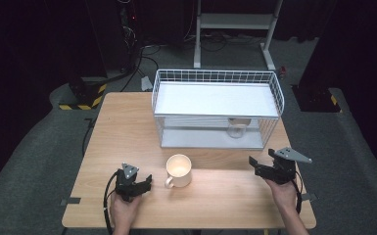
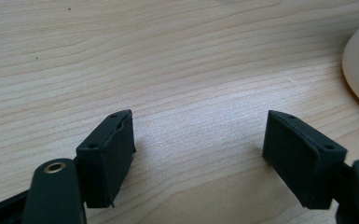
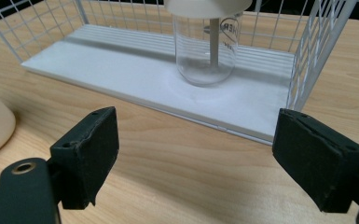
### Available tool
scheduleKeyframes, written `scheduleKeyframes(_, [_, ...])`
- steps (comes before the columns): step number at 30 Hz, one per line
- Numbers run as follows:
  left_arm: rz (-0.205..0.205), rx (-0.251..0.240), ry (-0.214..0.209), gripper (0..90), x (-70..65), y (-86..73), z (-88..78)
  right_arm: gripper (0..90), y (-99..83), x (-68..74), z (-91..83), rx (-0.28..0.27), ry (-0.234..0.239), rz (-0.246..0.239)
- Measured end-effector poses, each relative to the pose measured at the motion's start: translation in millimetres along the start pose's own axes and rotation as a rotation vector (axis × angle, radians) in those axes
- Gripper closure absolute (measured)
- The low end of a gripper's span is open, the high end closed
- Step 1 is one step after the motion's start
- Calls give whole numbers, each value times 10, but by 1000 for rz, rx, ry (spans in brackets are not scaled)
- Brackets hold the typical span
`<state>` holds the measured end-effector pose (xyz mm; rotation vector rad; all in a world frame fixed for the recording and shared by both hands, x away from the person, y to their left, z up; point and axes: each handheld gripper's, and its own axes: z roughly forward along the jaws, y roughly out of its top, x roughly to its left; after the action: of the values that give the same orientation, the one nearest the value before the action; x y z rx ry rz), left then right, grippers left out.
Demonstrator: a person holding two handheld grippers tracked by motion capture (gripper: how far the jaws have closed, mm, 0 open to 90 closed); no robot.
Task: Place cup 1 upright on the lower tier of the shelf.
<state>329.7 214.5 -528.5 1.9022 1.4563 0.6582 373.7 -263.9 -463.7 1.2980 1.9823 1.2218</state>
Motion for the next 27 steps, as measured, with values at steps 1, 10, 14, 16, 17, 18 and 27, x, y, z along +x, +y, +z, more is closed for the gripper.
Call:
scheduleKeyframes(1, [0, 0, 0, 252, 0, 0, 0, 149, -11, 4, -6, 5, -3, -2])
scheduleKeyframes(10, [0, 0, 0, 252, 0, 0, 0, 164, -91, -3, -47, 17, -7, -13])
scheduleKeyframes(14, [0, 0, 0, 252, 0, 0, 0, 170, -128, 1, -51, 24, -4, -20])
scheduleKeyframes(16, [0, 0, 0, 252, -1, 0, 0, 175, -150, -7, -55, 24, -4, -25])
scheduleKeyframes(17, [0, 0, 0, 252, -1, 0, 0, 178, -158, -8, -58, 26, -4, -23])
scheduleKeyframes(18, [0, 0, 0, 252, -1, 0, 0, 184, -169, -11, -59, 28, 0, -23])
scheduleKeyframes(27, [0, 0, 0, 252, -1, 0, 0, 216, -300, -20, -46, 65, 6, -30])
